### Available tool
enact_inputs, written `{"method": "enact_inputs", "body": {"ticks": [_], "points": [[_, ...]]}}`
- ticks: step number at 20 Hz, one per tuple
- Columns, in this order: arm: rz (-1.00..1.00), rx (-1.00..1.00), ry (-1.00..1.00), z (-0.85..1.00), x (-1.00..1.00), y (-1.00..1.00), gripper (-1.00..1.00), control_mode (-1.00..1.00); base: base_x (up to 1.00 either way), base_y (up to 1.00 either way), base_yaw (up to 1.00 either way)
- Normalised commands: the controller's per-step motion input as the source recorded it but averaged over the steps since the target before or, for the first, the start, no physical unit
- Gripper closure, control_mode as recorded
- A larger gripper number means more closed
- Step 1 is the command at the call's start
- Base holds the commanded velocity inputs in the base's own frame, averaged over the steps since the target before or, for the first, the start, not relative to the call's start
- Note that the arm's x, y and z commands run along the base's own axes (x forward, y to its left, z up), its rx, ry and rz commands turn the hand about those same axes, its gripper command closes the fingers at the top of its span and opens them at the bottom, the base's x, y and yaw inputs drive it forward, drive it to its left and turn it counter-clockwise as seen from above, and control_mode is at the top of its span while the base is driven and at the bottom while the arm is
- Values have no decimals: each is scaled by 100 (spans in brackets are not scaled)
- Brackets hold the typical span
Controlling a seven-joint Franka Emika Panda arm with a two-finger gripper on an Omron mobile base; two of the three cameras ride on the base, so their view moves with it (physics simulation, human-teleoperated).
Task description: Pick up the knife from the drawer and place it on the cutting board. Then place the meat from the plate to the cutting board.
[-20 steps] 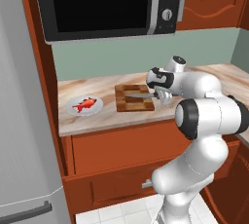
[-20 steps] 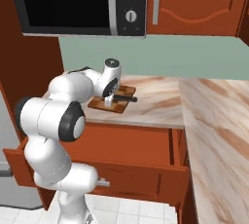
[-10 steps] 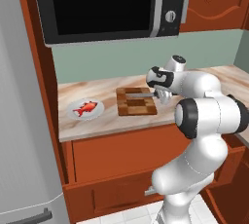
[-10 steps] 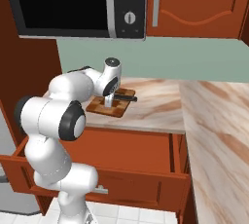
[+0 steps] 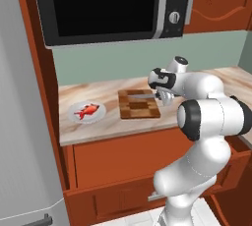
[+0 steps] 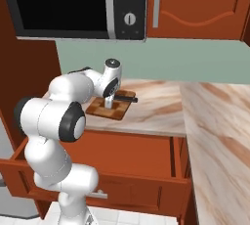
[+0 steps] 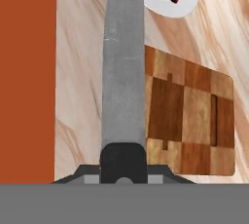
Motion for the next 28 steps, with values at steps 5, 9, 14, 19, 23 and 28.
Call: {"method": "enact_inputs", "body": {"ticks": [5,9,14,19,23,28], "points": [[0,0,0,0,0,0,100,100,32,0,0],[0,0,0,0,0,0,100,100,33,3,0],[0,0,0,0,0,0,100,100,37,5,0],[0,0,0,0,0,0,100,100,43,7,0],[0,0,0,0,0,0,100,100,30,3,0],[0,0,0,0,0,2,100,-100,0,0,0]]}}
